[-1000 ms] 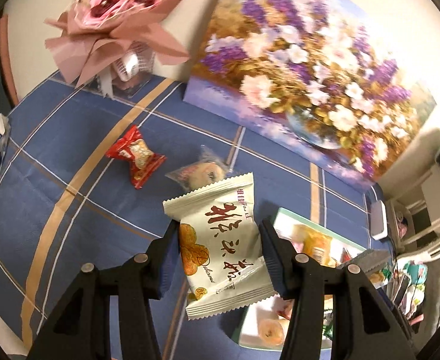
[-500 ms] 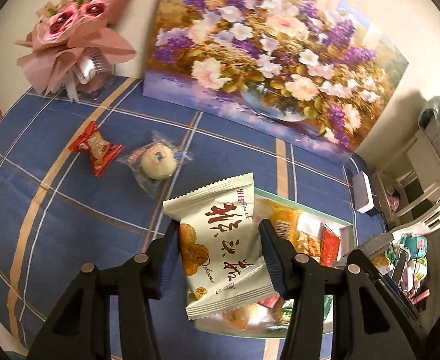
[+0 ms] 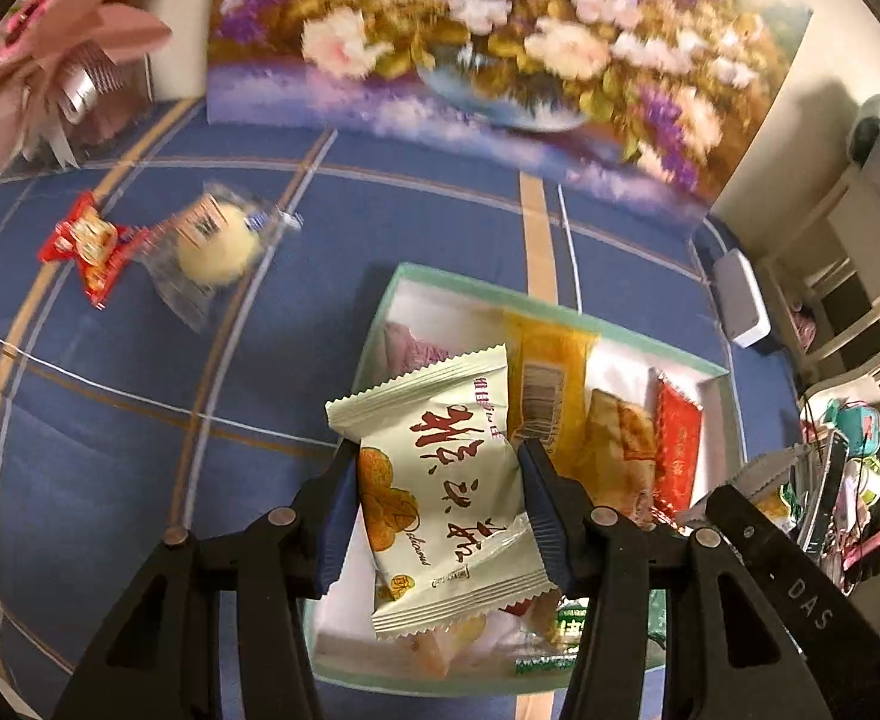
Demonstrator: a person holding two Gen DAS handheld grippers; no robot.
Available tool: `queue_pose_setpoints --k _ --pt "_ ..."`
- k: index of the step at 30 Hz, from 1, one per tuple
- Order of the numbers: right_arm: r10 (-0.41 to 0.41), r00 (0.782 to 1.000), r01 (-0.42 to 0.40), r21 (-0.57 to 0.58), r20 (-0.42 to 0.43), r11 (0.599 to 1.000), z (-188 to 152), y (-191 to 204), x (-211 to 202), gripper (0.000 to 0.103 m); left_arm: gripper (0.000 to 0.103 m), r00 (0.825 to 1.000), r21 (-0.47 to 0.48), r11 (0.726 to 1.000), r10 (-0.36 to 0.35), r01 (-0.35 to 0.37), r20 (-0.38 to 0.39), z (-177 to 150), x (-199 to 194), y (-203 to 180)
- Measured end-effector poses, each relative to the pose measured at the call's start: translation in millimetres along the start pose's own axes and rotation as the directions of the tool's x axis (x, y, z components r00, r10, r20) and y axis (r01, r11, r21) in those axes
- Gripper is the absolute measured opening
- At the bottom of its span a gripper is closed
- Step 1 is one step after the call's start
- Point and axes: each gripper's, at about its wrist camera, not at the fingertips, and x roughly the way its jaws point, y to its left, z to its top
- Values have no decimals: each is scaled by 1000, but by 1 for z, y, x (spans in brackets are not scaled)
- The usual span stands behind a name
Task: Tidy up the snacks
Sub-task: 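Carry both packets over the white tray and open both tools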
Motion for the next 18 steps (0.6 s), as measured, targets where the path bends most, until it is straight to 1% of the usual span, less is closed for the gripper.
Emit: queue_pose_setpoints --k 6,12,18 --pt "-26 998 26 1 -55 1000 0 -6 22 64 54 1000 6 1000 -4 4 -22 0 16 -9" --pt "-36 998 37 2 -59 999 1 -9 27 66 54 998 14 1000 -4 5 -56 -2 28 -16" --pt "-38 997 39 9 -73 999 2 -11 29 69 54 998 38 999 8 -5 -60 -2 26 -22"
